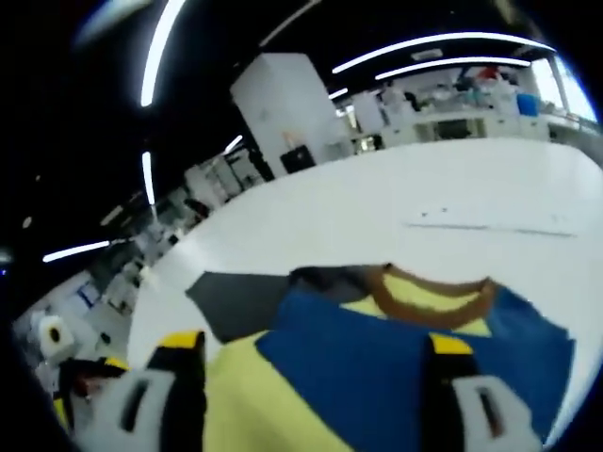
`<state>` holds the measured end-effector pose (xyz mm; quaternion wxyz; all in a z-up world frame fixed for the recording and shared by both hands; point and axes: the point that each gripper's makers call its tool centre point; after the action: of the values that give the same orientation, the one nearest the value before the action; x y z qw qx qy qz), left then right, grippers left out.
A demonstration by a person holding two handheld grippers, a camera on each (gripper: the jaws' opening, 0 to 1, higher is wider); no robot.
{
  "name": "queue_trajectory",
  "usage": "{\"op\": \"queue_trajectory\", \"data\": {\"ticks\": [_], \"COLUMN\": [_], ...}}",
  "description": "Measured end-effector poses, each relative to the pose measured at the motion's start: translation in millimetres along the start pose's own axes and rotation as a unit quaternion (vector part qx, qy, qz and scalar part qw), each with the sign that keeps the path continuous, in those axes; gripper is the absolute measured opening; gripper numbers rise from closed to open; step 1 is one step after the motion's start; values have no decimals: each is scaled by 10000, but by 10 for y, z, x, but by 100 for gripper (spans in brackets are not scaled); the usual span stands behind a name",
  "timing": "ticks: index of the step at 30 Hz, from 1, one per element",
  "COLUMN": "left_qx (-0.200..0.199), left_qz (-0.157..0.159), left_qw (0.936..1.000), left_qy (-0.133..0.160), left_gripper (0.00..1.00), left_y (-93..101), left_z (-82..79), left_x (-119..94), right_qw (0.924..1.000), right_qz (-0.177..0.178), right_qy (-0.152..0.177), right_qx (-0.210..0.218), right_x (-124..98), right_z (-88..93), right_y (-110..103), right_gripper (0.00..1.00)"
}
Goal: Fold the garment on the visible template until the final outline fits inside the template.
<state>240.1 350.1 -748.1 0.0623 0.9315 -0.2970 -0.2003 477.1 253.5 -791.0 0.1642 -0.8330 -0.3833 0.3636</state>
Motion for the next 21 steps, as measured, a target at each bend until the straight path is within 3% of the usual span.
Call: {"op": "queue_trajectory", "data": {"ticks": [8, 12, 21], "left_qx": [-34, -28, -35], "left_qz": [55, 79, 99], "left_qw": [10000, 10000, 9999], "left_qy": [-30, -49, -47], "left_gripper": [93, 93, 93], "left_y": [43, 77, 107], "left_z": [37, 45, 24], "left_x": [5, 9, 36], "right_qw": [9989, 9978, 9951], "right_qz": [415, 654, 976], "right_qy": [-13, 118, 147], "right_qx": [-198, 79, 99], "right_x": [-434, -626, -866], "right_z": [49, -3, 11], "right_y": [384, 720, 1010], "right_gripper": [92, 91, 88]}}
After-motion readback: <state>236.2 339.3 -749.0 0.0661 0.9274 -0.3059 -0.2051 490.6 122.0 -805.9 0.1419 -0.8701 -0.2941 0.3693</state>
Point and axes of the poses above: the point that each gripper's makers call its tool centre point, and the gripper's own axes: x roughly forward along the fingers, y roughly to its right, z roughly out of its underside, and after that the axes turned 11 degrees about x, right-handed
